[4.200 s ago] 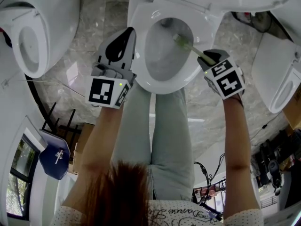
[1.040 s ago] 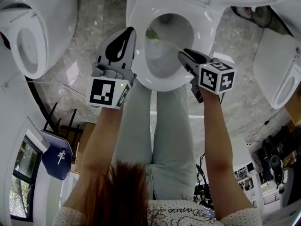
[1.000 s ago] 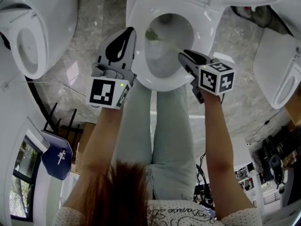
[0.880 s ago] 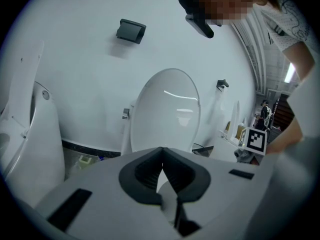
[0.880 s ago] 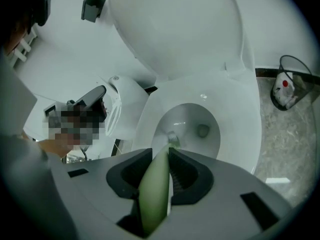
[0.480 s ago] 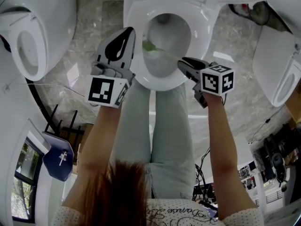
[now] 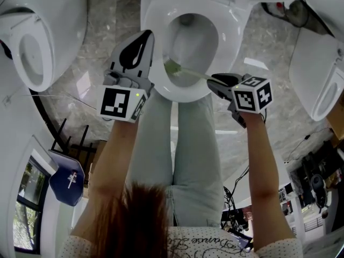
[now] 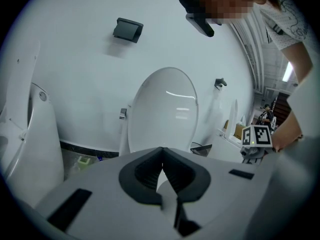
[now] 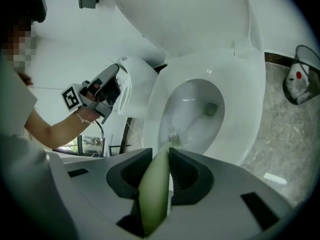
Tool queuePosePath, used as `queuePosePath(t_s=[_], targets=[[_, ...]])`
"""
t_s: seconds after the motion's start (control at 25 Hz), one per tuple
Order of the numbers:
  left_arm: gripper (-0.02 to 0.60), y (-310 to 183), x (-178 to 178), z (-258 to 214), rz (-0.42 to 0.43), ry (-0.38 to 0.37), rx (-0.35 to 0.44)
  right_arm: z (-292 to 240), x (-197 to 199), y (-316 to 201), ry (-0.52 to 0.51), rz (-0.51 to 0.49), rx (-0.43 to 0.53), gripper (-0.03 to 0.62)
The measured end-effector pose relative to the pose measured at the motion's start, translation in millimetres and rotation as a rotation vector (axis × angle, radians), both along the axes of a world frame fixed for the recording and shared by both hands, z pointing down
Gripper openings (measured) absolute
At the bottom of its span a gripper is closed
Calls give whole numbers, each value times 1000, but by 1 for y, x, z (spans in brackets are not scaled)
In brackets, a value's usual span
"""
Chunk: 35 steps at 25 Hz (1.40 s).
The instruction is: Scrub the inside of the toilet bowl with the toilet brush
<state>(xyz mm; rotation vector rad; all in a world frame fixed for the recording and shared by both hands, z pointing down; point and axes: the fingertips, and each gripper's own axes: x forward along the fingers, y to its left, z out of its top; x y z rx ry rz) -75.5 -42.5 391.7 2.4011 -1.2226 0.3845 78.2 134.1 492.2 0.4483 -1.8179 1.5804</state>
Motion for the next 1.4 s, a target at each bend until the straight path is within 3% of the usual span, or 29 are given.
queuePosePath(t_s=[0.68, 1.4], targets=[[3, 8, -10, 1, -27, -5, 3, -5, 24, 0, 153, -255, 67, 115], [3, 15, -17, 4, -38, -2, 0, 5, 32, -19, 228, -304, 164, 115]])
